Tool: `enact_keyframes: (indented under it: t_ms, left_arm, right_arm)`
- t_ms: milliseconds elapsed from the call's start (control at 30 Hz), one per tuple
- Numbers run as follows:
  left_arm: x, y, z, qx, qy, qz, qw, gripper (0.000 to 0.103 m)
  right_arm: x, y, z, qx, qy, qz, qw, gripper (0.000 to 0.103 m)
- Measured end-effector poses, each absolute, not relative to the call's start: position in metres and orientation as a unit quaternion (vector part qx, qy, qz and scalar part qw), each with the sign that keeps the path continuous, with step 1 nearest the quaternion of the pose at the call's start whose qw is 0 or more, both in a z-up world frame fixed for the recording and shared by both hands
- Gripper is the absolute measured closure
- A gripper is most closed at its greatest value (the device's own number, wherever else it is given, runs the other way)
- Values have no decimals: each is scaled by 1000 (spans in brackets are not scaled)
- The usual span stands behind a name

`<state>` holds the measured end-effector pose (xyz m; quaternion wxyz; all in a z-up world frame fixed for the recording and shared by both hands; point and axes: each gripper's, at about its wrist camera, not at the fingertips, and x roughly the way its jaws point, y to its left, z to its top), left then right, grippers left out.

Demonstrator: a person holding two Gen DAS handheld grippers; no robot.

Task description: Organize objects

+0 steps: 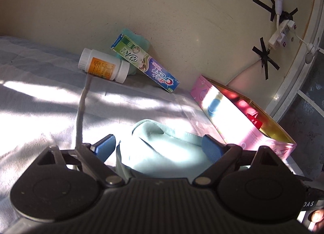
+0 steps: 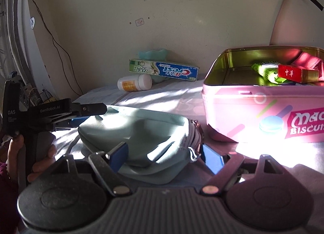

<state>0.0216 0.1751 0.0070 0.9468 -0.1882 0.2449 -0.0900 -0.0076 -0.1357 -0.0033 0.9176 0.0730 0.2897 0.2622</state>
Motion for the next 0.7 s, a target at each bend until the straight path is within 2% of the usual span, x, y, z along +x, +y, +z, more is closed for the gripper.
enact_keyframes:
  t_ms: [400,467,533,700]
  left_arm:
    - [24,191,3,-241,250,-65,936,10]
    - [24,184,4,-224,252,-72,939,12]
    - [24,176,5,-203,255,-87,942,21]
    - [19,162,8,-150,244,-75,955,32]
  right_arm:
    - [-8,-138,-1,73,281,260,921,22]
    - [-4,-137,-4,73,297,261,915,22]
    - [0,-138,-6,83,308,264,911,23]
    - [1,-139,-8,93,319,265,905,30]
